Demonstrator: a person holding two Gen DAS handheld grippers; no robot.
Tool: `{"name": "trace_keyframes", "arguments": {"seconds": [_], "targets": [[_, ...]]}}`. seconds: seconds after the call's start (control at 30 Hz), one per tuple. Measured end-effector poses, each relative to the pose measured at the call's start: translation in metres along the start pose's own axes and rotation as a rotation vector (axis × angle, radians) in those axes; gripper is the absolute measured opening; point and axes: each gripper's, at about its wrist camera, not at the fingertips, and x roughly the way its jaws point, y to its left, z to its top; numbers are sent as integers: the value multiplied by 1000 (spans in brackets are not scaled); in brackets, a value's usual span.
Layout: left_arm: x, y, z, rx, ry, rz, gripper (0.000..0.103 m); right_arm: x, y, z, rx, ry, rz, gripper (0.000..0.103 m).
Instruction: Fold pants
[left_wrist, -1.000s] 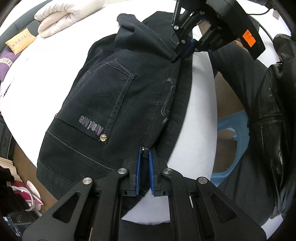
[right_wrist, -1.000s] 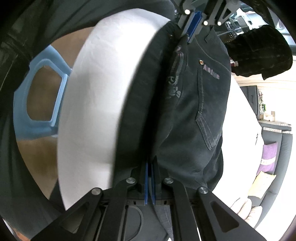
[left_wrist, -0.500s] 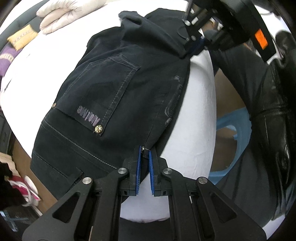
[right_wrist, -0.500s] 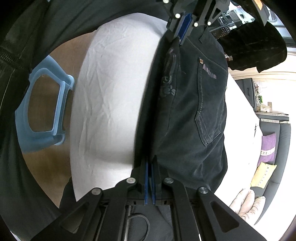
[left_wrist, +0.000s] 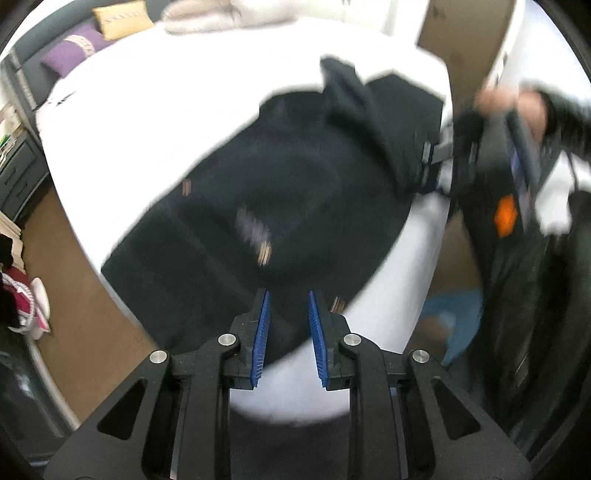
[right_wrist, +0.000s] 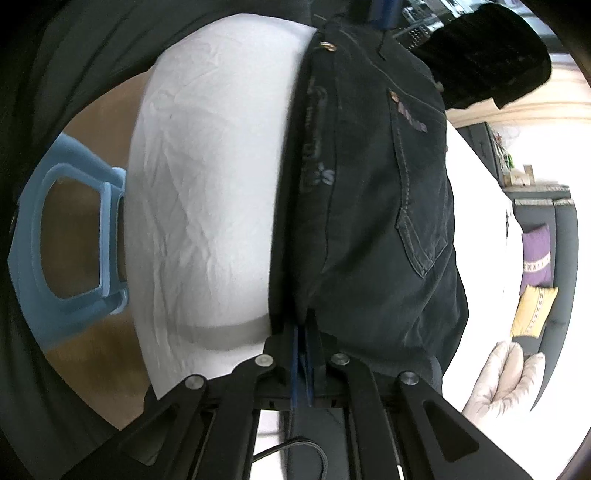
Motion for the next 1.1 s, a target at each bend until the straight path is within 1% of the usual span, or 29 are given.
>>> {"name": "trace_keyframes", "arguments": {"seconds": [0.07,0.1,0.13,0.17,0.23,0.27,0.3,0.33,0.37,0.4,0.43,0.47,0.5,0.53,0.6,0.67,0.7,0.77,0.8,0.83,0.9,0.97,1.0,1.03,1.07,1.1], "targets": [[7,-13,19,-22,-62,-12,20,2,-1,1,25,3,-7,7],[16,-18,29,-34,-76,-22,20,2,-1,2,47,5,-11,7],[35,-26,40,-49,-76,-35,20,1,-2,1,70,2,-13,7],[51,-31,46,-61,-63,-35,20,0,-2,0,94,-2,-14,7],[94,-38,53,-101,6,-44,20,-2,-6,-6,176,-32,-16,7],[114,-39,51,-123,43,-39,20,-2,-7,-9,218,-46,-20,7],[129,-37,48,-157,44,-30,20,-4,-9,-13,262,-58,-19,10],[130,-32,47,-203,11,-48,20,-8,-13,-19,327,-73,-26,19],[131,-27,46,-249,6,-73,20,-13,-16,-28,396,-95,-41,26],[130,-24,46,-283,1,-93,20,-18,-21,-36,451,-119,-48,42],[130,-23,46,-292,2,-97,20,-28,-32,-54,574,-184,-20,60],[131,-24,47,-291,2,-95,20,-33,-44,-71,688,-236,25,66],[132,-26,49,-290,5,-88,20,-36,-57,-91,815,-283,69,69],[134,-27,50,-292,9,-83,20,-34,-79,-128,1032,-337,126,69],[136,-29,54,-301,17,-75,20,-26,-107,-191,1336,-402,181,69],[138,-30,56,-320,15,-82,20,-16,-127,-253,1582,-505,210,69],[135,-28,50,-333,10,-89,20,-6,-136,-292,1741,-556,230,69],[136,-26,48,-364,0,-101,20,18,-145,-356,2018,-617,277,68],[134,-21,40,-373,-5,-99,20,26,-146,-374,2098,-641,306,67],[132,-20,35,-380,-7,-95,20,48,-145,-405,2248,-644,354,65],[133,-22,36,-388,-8,-88,20,76,-141,-435,2414,-572,379,60],[134,-22,39,-398,-7,-90,20,99,-138,-451,2504,-580,432,60],[135,-21,40,-402,-7,-92,20,105,-139,-453,2517,-574,448,60],[132,-21,34,-403,-8,-93,20,115,-140,-454,2528,-553,473,59],[133,-21,34,-405,-8,-94,20,118,-142,-452,2532,-529,478,57],[132,-21,33,-407,-8,-95,20,123,-144,-452,2534,-512,476,52]]}}
